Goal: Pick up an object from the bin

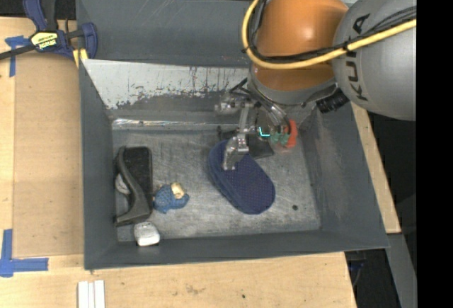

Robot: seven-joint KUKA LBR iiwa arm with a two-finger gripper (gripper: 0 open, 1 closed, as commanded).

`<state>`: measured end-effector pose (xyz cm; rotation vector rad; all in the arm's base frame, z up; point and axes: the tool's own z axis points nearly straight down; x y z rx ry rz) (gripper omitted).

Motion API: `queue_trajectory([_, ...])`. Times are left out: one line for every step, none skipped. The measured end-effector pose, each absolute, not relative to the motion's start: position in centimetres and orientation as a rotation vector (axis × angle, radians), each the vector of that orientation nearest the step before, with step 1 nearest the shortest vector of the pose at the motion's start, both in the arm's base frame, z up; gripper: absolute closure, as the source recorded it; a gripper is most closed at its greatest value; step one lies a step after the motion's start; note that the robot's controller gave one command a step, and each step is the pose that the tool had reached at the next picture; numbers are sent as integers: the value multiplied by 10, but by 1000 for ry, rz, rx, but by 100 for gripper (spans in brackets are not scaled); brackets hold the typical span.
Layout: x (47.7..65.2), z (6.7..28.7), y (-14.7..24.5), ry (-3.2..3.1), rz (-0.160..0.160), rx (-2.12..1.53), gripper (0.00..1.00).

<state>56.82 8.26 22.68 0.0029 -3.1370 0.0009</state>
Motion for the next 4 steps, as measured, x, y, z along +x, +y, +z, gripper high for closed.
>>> queue_trajectory([575,86,25,-3154,-7,81,0])
queue_trajectory([605,76,47,-3136,5,21,0])
queue_trajectory([606,78,46,-3140,2,17,100])
queue_trajectory([608,213,66,-3154,-2,46,100])
